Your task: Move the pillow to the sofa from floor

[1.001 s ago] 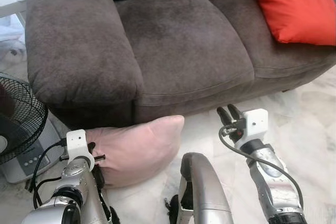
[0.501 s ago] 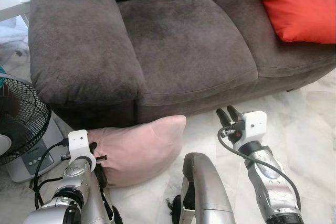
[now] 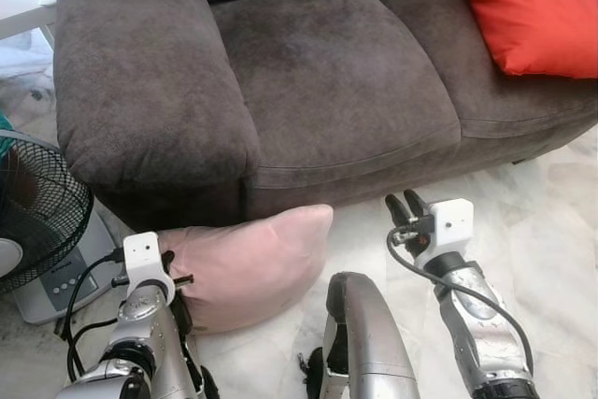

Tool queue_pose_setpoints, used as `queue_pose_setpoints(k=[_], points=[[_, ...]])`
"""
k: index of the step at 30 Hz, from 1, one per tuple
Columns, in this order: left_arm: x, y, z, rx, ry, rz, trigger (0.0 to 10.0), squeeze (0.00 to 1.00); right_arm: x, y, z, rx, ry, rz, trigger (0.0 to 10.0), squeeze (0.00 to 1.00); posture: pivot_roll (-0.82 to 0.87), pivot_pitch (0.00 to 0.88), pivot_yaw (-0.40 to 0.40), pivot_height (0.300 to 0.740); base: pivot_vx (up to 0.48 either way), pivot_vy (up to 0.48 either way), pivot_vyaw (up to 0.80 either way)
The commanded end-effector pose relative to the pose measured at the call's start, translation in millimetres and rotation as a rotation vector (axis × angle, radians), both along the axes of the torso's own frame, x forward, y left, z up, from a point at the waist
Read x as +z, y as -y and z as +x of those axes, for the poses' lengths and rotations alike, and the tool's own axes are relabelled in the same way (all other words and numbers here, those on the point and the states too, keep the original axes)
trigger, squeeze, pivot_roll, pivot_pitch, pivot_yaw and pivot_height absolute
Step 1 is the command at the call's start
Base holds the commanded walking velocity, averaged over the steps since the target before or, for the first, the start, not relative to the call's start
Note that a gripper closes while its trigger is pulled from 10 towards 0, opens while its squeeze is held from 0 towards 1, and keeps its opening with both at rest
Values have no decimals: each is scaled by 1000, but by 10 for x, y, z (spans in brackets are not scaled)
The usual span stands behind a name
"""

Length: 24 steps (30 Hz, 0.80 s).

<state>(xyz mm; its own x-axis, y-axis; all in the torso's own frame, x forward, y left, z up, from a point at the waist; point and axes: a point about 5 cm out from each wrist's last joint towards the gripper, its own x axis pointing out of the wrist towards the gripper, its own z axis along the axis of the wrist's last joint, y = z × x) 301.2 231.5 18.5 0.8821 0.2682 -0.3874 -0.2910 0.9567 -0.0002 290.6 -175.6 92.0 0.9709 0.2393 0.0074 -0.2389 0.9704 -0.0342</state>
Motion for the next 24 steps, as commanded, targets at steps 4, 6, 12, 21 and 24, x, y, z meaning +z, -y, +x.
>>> queue_pose_setpoints(k=[4, 6, 12, 21, 24], points=[[21, 24, -2, 0, 42, 2, 10000, 0, -33, 29, -9, -12, -9, -6, 10000, 0, 35, 175, -119, 491, -64, 0, 0], [41, 77, 22, -25, 54, 18, 10000, 0, -41, 20, -9, -16, -9, -4, 10000, 0, 37, 173, -114, 491, -276, 0, 0], [50, 98, 34, -33, 58, 20, 10000, 0, -55, 19, -19, -20, -11, -1, 10000, 0, 36, 173, -110, 491, -276, 0, 0], [79, 128, 64, -48, 73, 23, 10000, 0, -60, 16, -1, -26, -9, 3, 10000, 0, 43, 172, -105, 491, -296, 0, 0], [80, 130, 66, -48, 72, 23, 10000, 0, -63, 14, 3, -27, -9, 4, 10000, 0, 44, 173, -104, 491, -307, 0, 0]])
